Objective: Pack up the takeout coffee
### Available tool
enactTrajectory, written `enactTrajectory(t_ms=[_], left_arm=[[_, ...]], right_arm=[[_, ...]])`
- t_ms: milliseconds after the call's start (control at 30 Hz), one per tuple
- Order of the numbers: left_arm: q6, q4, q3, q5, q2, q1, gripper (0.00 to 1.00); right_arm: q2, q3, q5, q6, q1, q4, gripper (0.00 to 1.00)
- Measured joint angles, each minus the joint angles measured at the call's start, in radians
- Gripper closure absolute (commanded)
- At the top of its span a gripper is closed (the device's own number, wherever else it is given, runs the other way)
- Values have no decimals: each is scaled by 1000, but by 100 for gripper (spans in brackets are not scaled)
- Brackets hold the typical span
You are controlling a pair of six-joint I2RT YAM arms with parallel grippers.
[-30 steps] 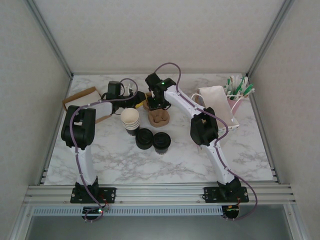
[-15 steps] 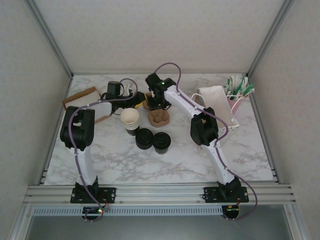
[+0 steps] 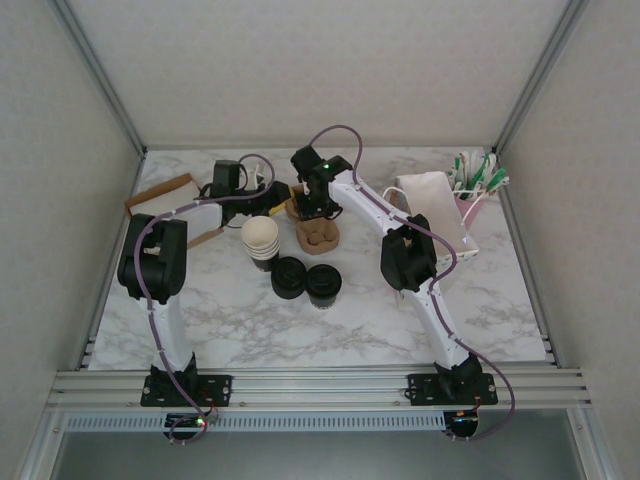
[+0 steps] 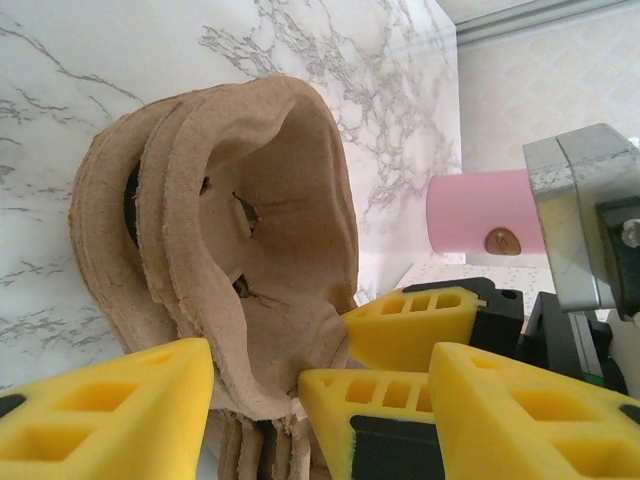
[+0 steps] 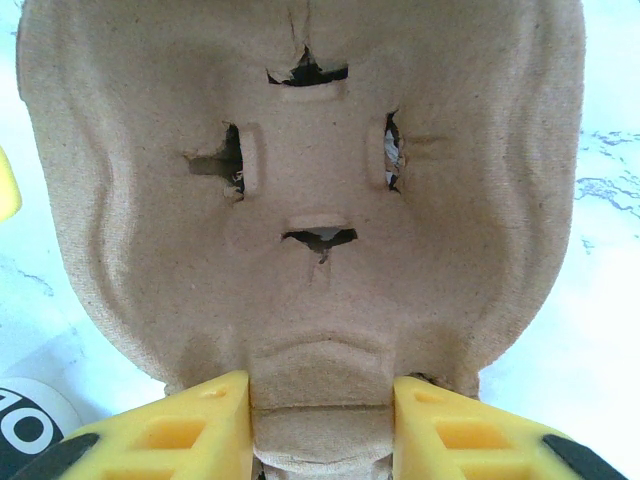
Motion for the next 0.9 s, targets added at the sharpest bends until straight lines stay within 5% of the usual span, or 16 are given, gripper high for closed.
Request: enactTrajectory(t_ms=[900], left_arm=[[14,-31,36,0,37,-2,41]], right_arm=[[2,2,-12,0,0,0,64]])
